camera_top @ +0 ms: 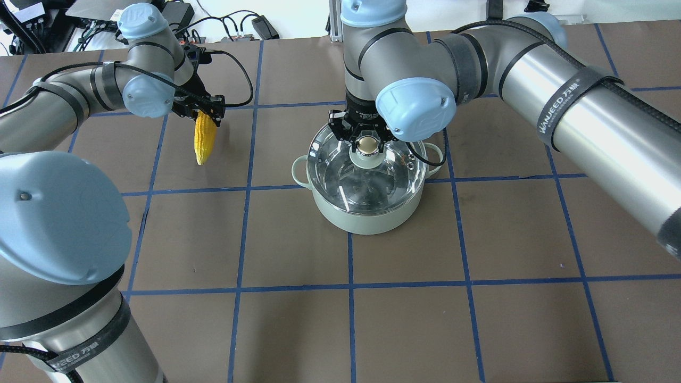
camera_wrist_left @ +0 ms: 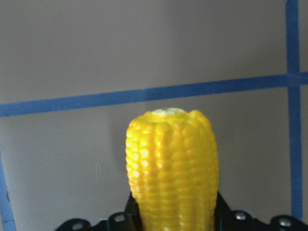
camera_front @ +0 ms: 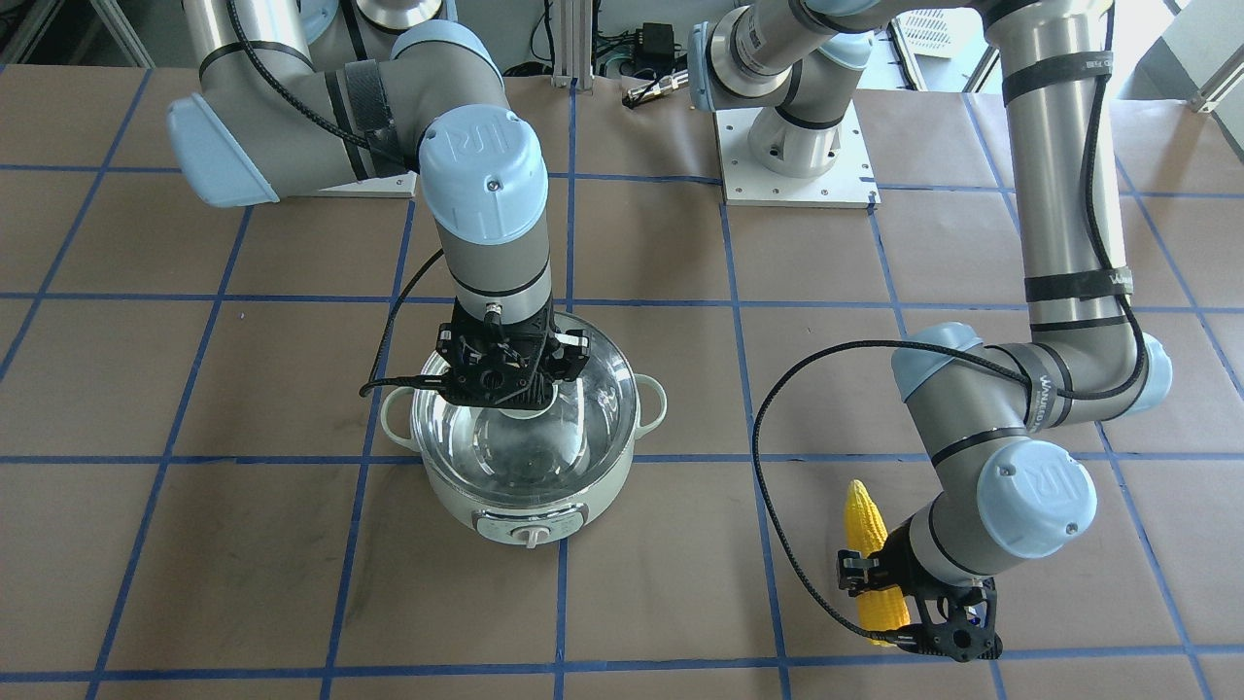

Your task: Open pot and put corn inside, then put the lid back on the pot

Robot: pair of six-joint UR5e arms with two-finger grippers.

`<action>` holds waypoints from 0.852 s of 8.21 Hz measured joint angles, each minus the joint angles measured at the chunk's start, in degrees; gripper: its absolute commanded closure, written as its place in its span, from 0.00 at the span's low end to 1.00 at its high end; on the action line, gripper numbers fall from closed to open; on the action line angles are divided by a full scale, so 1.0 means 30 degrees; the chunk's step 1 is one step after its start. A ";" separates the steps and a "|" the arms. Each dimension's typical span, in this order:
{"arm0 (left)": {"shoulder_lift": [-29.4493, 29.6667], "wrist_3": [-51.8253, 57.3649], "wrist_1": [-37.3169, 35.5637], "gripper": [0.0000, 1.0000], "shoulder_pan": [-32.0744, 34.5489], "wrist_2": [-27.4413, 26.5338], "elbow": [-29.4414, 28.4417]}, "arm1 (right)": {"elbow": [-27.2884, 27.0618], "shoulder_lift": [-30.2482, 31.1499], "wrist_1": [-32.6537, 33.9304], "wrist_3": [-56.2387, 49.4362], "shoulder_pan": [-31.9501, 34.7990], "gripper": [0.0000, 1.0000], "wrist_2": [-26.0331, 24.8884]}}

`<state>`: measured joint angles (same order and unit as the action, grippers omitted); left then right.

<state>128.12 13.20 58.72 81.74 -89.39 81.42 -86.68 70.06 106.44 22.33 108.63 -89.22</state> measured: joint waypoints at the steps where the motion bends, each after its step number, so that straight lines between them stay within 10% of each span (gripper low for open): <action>1: -0.0408 -0.0008 0.0077 1.00 0.0000 -0.0026 -0.0007 | 0.0001 0.0012 -0.0003 -0.0020 -0.0010 0.63 0.0004; 7: -0.4257 -0.2615 0.2700 1.00 0.1448 -0.0755 -0.0099 | 0.0349 0.1712 -0.0871 -0.0815 -0.1218 0.63 0.0374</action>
<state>115.34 5.35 66.82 86.08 -91.65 81.13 -85.63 75.20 103.83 19.89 104.97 -88.09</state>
